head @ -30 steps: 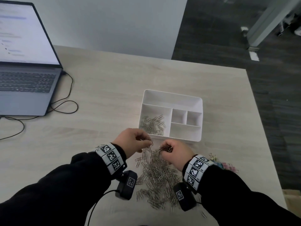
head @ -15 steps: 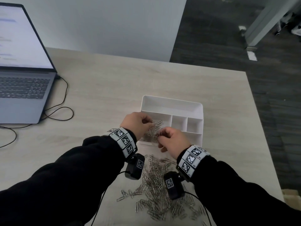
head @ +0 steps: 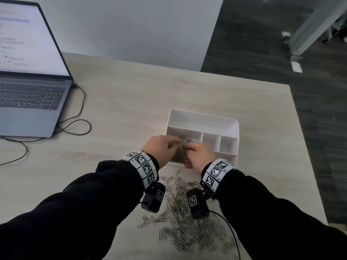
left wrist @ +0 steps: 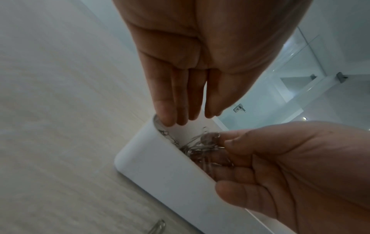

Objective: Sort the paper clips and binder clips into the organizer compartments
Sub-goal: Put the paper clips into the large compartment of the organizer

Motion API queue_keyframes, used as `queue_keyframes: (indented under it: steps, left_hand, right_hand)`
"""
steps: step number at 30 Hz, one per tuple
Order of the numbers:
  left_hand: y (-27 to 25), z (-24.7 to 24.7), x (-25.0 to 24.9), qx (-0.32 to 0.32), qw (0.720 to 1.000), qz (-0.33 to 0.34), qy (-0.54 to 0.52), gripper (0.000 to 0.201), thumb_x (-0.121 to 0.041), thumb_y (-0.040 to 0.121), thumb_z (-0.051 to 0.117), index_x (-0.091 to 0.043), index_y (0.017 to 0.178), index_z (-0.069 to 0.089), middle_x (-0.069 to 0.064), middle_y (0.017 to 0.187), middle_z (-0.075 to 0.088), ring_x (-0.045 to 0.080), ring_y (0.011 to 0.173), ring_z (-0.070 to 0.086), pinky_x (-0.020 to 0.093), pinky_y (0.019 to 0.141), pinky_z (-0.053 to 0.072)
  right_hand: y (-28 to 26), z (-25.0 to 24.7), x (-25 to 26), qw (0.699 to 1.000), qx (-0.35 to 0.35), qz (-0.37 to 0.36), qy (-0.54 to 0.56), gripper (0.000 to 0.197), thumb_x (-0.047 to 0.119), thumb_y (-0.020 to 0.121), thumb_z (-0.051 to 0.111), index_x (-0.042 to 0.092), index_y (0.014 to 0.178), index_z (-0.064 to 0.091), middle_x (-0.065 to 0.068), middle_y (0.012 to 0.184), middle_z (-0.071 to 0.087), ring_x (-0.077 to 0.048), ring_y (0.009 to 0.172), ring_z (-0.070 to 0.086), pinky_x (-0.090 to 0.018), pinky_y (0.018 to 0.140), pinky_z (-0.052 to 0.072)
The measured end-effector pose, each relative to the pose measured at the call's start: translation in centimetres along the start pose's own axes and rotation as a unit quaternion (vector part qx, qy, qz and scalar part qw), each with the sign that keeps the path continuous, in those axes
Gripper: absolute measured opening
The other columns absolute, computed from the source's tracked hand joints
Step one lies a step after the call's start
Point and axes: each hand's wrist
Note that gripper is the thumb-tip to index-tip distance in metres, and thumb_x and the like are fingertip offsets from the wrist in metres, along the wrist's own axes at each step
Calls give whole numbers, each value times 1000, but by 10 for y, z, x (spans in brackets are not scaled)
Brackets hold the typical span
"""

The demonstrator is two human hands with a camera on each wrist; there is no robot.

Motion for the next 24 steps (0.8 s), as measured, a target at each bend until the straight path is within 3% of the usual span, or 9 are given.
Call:
queue_keyframes:
  steps: [4, 7, 11, 15, 18, 19, 21, 22, 24]
  left_hand:
    - [-15, -1, 9, -6, 1000, -14, -14, 19, -25, 87, 58, -33, 95, 73, -11, 86, 72, 10, 78, 64, 25, 73, 52]
    - [-30, 2, 19, 18, 1000, -21, 9, 15, -27, 86, 59, -33, 88, 73, -13, 80, 68, 8, 73, 60, 23, 69, 47]
    - [-49, 22, 37, 52, 998, 11, 39, 22, -20, 86, 57, -28, 99, 72, -8, 103, 69, 11, 96, 62, 29, 92, 48]
    - [-64, 54, 44, 112, 987, 45, 105, 47, -26, 84, 51, -19, 130, 58, 0, 140, 51, 21, 130, 44, 35, 115, 30]
    - [-70, 77, 46, 123, 979, 45, 158, 70, -34, 84, 52, -19, 149, 31, 4, 158, 26, 24, 145, 21, 32, 120, 16]
    - [-71, 82, 45, 121, 976, 47, 174, 73, -33, 85, 54, -18, 150, 26, 4, 160, 21, 24, 147, 15, 32, 121, 12]
    - [-72, 90, 42, 120, 971, 51, 203, 76, -34, 84, 55, -15, 151, 23, 4, 161, 14, 24, 149, 9, 33, 122, 8]
    - [-72, 93, 41, 122, 968, 50, 213, 78, -36, 83, 54, -15, 151, 21, 2, 162, 12, 24, 149, 6, 37, 122, 10]
    - [-76, 98, 40, 132, 963, 55, 227, 81, -40, 83, 52, -17, 152, 17, 0, 162, 6, 22, 149, 2, 42, 121, 14]
  right_hand:
    - [-10, -2, -3, 999, -7, -33, -32, 35, 7, 93, 48, 18, 120, 68, 2, 106, 72, -30, 81, 73, -50, 76, 60]
    - [-23, -10, -10, 996, -24, -71, -40, 32, 9, 94, 49, 25, 112, 70, 12, 102, 72, -28, 91, 71, -52, 75, 60]
    - [-43, -27, -29, 993, -49, -88, -62, 28, 13, 94, 51, 32, 92, 70, 14, 91, 72, -25, 82, 69, -46, 71, 61]
    - [-60, -42, -69, 994, -74, -53, -54, 27, 9, 89, 52, 29, 84, 71, 8, 82, 74, -29, 73, 68, -33, 59, 54]
    - [-75, -53, -95, 989, -73, -33, -128, 23, 12, 91, 53, 25, 98, 72, 6, 91, 73, -7, 62, 65, -15, 54, 46]
    - [-80, -57, -102, 985, -77, -26, -152, 25, 13, 91, 53, 24, 105, 71, 5, 100, 71, -5, 70, 65, -16, 60, 48]
    - [-85, -64, -115, 977, -89, -26, -193, 31, 13, 91, 52, 22, 117, 66, 2, 122, 63, -14, 106, 62, -30, 92, 50]
    - [-87, -66, -121, 974, -88, -27, -208, 35, 12, 91, 52, 21, 123, 63, 1, 131, 57, -17, 121, 54, -32, 107, 41]
    - [-92, -67, -129, 970, -76, -14, -230, 45, 13, 91, 50, 21, 135, 53, 1, 146, 45, -17, 136, 38, -28, 115, 23]
Point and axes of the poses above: each hand's wrist, its own y-axis towards the middle knuckle, its own z-axis out of the palm, x = y × z
